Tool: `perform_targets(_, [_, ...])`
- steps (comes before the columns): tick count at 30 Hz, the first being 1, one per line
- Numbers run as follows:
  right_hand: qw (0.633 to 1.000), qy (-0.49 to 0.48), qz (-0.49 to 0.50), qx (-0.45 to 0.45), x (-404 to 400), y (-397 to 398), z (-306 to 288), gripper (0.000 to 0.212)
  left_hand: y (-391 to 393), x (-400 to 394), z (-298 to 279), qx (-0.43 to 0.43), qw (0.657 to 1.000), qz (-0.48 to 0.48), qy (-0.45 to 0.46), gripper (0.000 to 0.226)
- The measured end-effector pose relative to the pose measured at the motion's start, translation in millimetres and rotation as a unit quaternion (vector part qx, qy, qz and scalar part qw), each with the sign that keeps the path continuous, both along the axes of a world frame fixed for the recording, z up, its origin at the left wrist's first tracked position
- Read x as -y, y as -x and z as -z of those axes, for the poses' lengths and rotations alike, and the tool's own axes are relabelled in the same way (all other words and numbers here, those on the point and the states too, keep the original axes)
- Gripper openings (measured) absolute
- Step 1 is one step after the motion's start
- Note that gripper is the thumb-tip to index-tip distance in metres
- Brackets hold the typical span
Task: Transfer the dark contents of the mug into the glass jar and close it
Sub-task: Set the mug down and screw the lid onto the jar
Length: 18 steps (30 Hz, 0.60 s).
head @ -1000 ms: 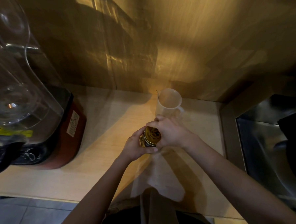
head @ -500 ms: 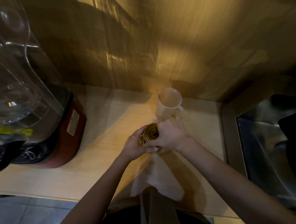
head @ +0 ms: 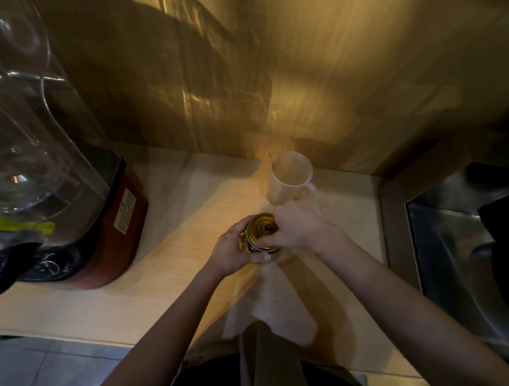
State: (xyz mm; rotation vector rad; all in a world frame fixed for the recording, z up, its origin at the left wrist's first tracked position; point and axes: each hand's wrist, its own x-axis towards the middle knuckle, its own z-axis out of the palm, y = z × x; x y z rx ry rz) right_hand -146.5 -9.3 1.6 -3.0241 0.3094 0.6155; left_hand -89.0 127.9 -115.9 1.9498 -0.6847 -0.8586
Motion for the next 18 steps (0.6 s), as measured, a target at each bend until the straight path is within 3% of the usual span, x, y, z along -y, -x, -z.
perform_targets(2, [1.000, 0.022, 0.016, 0.007, 2.7, 0.3, -6.7, 0.064, -0.2, -0.1, -0.8, -0.002, 1.000, 0.001, -0.003, 0.104])
perform_targets(4, [1.000, 0.003, -0.003, -0.004, 6.1, 0.0, -3.8, 0.056, -0.4, 0.0, -0.4, 0.003, 1.000, -0.001, -0.006, 0.103])
perform_targets(7, [0.996, -0.049, -0.061, -0.049, 8.4, 1.5, 9.0, 0.097, 0.0, -0.1, 0.6, 0.006, 1.000, -0.001, -0.011, 0.103])
perform_targets(8, [0.995, -0.051, -0.073, -0.044, 7.6, 1.3, 11.9, 0.100, 0.2, 0.3, 0.7, 0.004, 1.000, -0.004, -0.011, 0.103])
perform_targets(14, [0.996, -0.065, -0.064, 0.004, 8.2, 0.2, 25.6, 0.074, -0.1, 0.1, 1.4, 0.007, 1.000, -0.005, -0.002, 0.095])
perform_targets(18, [0.996, -0.066, -0.060, 0.006, 11.5, 3.4, 26.3, 0.081, 1.4, 0.4, -1.2, 0.017, 1.000, -0.003, 0.002, 0.093])
